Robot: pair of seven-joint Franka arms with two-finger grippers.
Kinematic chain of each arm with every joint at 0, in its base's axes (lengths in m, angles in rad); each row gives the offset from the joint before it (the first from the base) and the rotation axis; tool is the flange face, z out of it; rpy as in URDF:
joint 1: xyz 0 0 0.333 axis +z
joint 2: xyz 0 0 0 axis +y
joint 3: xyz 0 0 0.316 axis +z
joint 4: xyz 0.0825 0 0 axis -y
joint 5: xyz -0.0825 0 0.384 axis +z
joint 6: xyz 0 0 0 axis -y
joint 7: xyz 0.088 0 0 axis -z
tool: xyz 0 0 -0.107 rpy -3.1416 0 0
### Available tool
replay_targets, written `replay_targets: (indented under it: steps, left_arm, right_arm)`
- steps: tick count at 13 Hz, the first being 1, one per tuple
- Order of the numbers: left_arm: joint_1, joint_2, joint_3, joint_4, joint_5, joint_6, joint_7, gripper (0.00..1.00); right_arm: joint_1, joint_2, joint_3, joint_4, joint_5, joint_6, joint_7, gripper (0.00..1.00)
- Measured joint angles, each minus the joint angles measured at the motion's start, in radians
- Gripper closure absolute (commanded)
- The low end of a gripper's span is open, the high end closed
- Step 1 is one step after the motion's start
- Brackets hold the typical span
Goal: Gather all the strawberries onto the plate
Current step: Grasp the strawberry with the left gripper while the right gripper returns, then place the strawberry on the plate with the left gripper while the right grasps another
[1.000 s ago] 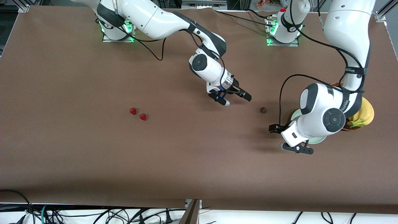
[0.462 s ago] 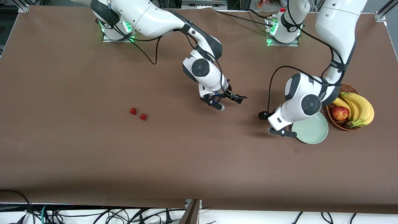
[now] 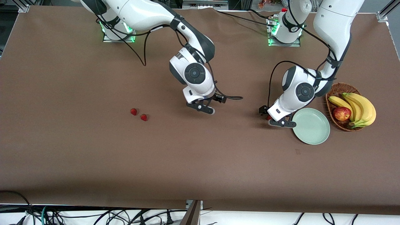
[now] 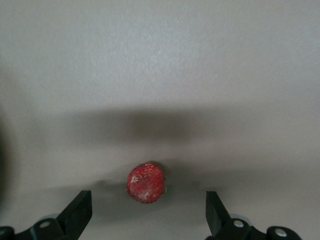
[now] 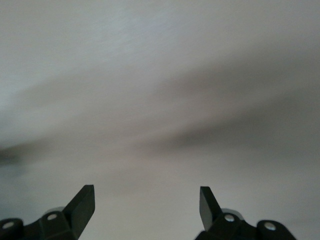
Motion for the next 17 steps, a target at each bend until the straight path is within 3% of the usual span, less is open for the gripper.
replay_targets:
  steps: [5,7,9,11,12,17]
  left_arm:
    - [-0.001,0.0,-0.007,-0.009,0.031,0.011,-0.067,0.34]
    - [0.0,0.0,-0.007,-0.009,0.031,0.014,-0.073,0.35]
    - [0.0,0.0,-0.007,-0.009,0.031,0.028,-0.076,0.53]
    - [0.0,0.001,-0.007,-0.009,0.031,0.034,-0.078,0.86]
    - [0.0,0.001,-0.007,-0.009,0.032,0.037,-0.078,0.95]
    - [0.01,0.0,-0.005,0.002,0.069,0.045,-0.08,1.0]
  right_arm:
    - [-0.007,-0.121,-0.191,-0.216,-0.002,-0.072,-0.374,0.07]
    - [-0.012,-0.147,-0.28,-0.28,-0.002,-0.071,-0.54,0.07]
    - [-0.035,-0.147,-0.338,-0.309,-0.002,-0.05,-0.685,0.09]
    - [-0.093,-0.136,-0.346,-0.326,-0.002,-0.016,-0.808,0.13]
    - [-0.116,-0.127,-0.346,-0.331,-0.002,-0.008,-0.852,0.15]
    - [-0.128,-0.109,-0.339,-0.392,-0.001,0.066,-0.886,0.35]
